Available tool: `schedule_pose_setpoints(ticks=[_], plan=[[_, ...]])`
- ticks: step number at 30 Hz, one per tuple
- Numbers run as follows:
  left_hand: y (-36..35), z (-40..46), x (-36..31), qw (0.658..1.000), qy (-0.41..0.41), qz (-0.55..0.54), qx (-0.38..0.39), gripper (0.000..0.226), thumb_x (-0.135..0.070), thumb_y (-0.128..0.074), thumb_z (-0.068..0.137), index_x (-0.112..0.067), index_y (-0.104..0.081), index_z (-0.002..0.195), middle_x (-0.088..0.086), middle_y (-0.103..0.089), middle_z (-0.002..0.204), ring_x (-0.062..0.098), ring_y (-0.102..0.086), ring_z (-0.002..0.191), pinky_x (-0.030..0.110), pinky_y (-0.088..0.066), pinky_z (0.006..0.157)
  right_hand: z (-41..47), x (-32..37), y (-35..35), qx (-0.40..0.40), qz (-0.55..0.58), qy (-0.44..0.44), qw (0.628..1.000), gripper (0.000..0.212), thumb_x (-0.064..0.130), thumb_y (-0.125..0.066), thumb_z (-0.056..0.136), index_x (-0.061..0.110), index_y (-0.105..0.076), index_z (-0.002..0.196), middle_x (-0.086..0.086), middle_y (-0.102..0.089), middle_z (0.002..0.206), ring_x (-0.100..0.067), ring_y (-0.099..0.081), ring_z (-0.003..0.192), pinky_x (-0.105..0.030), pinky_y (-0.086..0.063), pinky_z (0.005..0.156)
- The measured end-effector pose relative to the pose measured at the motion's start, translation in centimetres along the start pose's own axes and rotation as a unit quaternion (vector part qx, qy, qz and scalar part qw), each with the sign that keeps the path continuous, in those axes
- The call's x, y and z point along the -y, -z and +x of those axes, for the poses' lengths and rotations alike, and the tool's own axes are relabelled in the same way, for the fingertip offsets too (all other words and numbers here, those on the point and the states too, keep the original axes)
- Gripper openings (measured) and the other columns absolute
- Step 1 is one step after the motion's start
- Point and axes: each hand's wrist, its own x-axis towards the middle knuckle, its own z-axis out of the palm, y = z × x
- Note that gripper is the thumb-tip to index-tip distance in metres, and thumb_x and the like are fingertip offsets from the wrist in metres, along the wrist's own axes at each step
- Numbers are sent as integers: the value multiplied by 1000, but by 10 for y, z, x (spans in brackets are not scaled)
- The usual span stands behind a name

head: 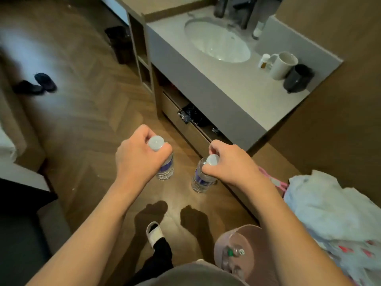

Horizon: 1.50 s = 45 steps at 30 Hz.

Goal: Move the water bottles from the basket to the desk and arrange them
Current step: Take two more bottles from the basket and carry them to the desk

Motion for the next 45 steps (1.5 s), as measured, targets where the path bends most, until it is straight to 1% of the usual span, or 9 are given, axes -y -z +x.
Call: schedule_pose_setpoints(ticks=[4, 6, 9, 15, 19, 23, 34, 41, 45], plan=[[43, 41, 43, 998, 41, 13, -46, 23, -37, -72, 73, -23, -54, 77, -11, -60, 71, 9, -55, 63, 22, -33, 52, 57, 69, -10, 14, -6, 54, 998, 34, 50, -67, 69, 27, -52, 89, 5, -61, 80, -17, -60, 74, -41, -59, 66], [64, 61, 64, 997, 48, 17, -60, 23, -38, -71, 75, -23, -54, 79, -11, -60, 72, 10, -56, 64, 23, -39, 53, 82, 101, -16, 16, -6, 77, 997, 35, 49, -67, 69, 25, -52, 90, 4, -62, 79, -20, -61, 73, -42, -58, 66], [93, 88, 92, 994, 68, 22, -82, 24, -40, -72, 75, -23, -54, 79, -11, -61, 72, 12, -59, 67, 30, -51, 60, 119, 144, -23, 15, -16, 111, 994, 35, 47, -66, 68, 24, -51, 90, 3, -62, 78, -23, -61, 73, -43, -57, 65], [139, 154, 140, 983, 144, 18, -115, 29, -46, -69, 71, -24, -53, 80, -8, -62, 73, 17, -62, 73, 43, -58, 71, 201, 220, -35, 34, -24, 177, 983, 31, 47, -63, 68, 24, -50, 84, 4, -60, 74, -23, -58, 72, -37, -50, 59], [161, 210, 175, 981, 93, 33, -165, 26, -44, -64, 72, -21, -52, 77, -5, -57, 67, 15, -58, 64, 32, -53, 57, 271, 267, -47, 55, -25, 195, 979, 35, 50, -61, 65, 24, -51, 85, 3, -62, 75, -24, -59, 71, -37, -52, 60], [181, 281, 204, 980, 91, 55, -170, 29, -42, -71, 78, -21, -54, 84, -7, -58, 74, 6, -58, 65, 20, -43, 55, 347, 316, -51, 68, -21, 222, 972, 33, 49, -61, 65, 24, -52, 85, 3, -62, 75, -24, -59, 72, -39, -54, 63], [253, 493, 269, 970, 123, 55, -203, 28, -38, -76, 74, -21, -54, 80, -8, -59, 69, 11, -59, 64, 28, -46, 59, 530, 458, -31, 54, -6, 235, 970, 26, 40, -61, 68, 24, -49, 85, 1, -60, 69, -26, -57, 69, -34, -44, 56], [294, 641, 332, 979, 86, 27, -182, 27, -35, -77, 73, -24, -53, 76, -8, -58, 67, 9, -59, 63, 28, -47, 58, 655, 544, -33, 43, 5, 204, 978, 28, 45, -63, 67, 29, -52, 88, 5, -63, 78, -20, -62, 73, -40, -56, 63], [324, 725, 353, 982, 69, 16, -176, 27, -36, -77, 73, -24, -52, 77, -8, -59, 68, 10, -59, 63, 25, -41, 55, 716, 588, -21, 13, 15, 192, 981, 25, 41, -62, 69, 26, -51, 86, 4, -59, 71, -22, -58, 68, -32, -44, 54]])
